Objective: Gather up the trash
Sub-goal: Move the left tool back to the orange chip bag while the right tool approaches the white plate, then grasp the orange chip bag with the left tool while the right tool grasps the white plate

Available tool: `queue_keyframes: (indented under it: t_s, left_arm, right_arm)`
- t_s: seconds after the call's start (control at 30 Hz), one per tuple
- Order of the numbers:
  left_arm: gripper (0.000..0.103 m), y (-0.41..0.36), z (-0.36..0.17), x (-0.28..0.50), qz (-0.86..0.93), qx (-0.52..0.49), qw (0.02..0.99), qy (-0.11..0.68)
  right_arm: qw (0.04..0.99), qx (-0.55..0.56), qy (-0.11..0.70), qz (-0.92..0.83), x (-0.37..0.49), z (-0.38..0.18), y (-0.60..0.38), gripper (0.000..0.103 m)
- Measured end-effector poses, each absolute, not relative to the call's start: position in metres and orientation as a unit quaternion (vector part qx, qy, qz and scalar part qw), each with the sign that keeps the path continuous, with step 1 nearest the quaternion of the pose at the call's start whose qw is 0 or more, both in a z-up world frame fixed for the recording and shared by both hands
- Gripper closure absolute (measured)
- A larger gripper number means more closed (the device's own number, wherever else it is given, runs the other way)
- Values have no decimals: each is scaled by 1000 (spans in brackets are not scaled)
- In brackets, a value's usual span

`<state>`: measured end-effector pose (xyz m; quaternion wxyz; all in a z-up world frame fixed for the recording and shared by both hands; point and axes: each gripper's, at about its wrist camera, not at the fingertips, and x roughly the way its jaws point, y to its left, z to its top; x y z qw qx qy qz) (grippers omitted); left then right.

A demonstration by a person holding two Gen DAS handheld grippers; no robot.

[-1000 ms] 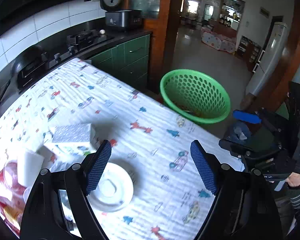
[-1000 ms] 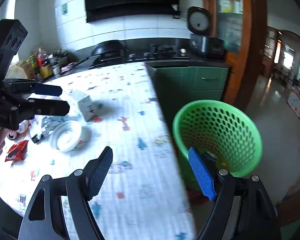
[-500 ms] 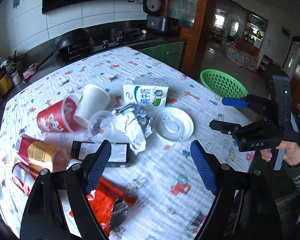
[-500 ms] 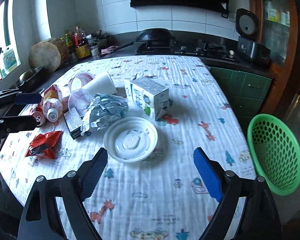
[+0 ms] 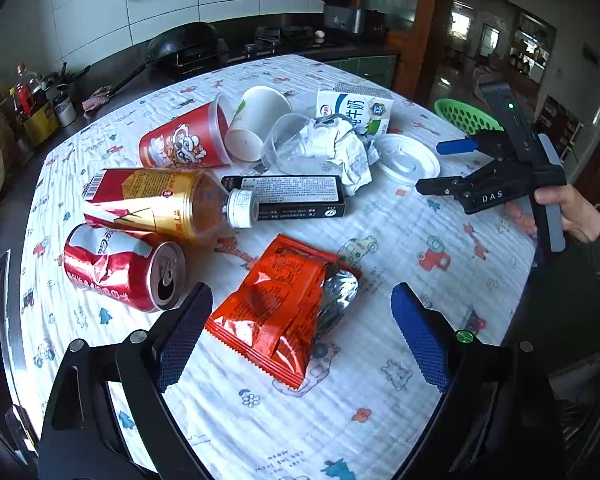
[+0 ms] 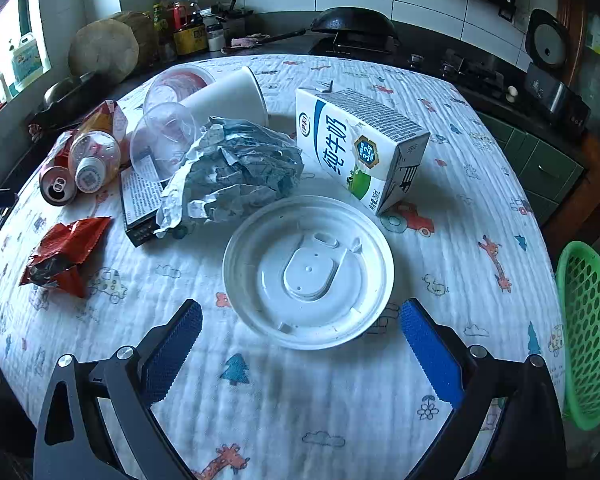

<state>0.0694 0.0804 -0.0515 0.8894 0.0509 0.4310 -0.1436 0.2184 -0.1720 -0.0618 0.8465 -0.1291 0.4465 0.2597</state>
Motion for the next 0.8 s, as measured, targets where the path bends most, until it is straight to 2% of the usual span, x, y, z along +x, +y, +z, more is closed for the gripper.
queue_keyframes:
  t_s: [0.23,0.67,0.8]
  left_arm:
    - [7,79,-68,78,-164,77,876,447]
    - [7,70,-101,106,-171,122,849,485]
    - [7,71,-106,105,-171,133,846,486]
  right_arm:
    - [835,-123,471,258,237,-75,-171,7]
    - [832,-123,475,257,256,-80,-164,7]
    - [834,-125,472,258,254,-80,-162,11]
